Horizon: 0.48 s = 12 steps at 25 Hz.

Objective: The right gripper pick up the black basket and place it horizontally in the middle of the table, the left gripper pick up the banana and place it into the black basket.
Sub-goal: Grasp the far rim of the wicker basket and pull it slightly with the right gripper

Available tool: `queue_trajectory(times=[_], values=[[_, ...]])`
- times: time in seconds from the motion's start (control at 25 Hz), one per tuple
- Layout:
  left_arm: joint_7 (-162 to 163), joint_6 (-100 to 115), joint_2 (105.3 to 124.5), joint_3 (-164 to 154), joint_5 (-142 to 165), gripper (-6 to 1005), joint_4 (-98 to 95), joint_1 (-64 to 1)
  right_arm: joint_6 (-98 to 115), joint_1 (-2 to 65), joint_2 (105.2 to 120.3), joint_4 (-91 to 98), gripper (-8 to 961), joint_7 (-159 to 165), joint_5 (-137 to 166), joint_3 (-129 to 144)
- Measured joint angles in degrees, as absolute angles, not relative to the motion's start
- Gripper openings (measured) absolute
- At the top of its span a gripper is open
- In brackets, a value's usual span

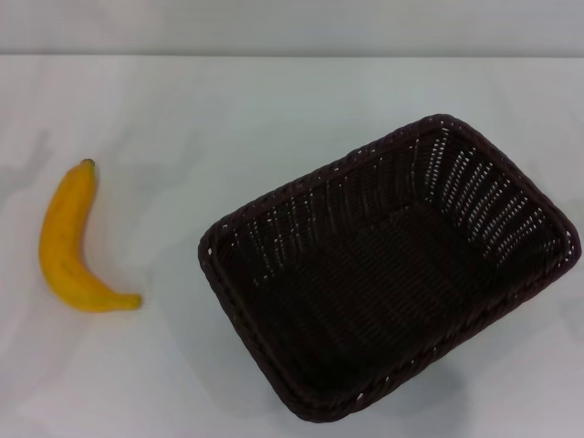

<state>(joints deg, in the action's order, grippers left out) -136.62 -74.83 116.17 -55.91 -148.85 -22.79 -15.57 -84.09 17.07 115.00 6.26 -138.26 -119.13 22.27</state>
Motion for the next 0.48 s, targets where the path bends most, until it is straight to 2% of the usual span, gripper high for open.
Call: queue_trajectory(times=[0.2,0.4,0.48], values=[[-132.8,-72.2,116.06,-55.7,-146.9,873,-28.1,-13.2,-83.2,16.1,114.35,15.1,873,-130.2,-117.5,27.8],[-133.0,-72.2,116.39,-54.5,-146.9,871,-28.1,-12.9,-78.8,15.5,110.72,36.2,872,-101.5,-104.7,36.2],[-133.0,-72.0,116.56,-53.6,-146.8,870,-27.8,-12.8,-78.8,16.5,109.79,43.1,871,-92.1,-97.9,37.1]])
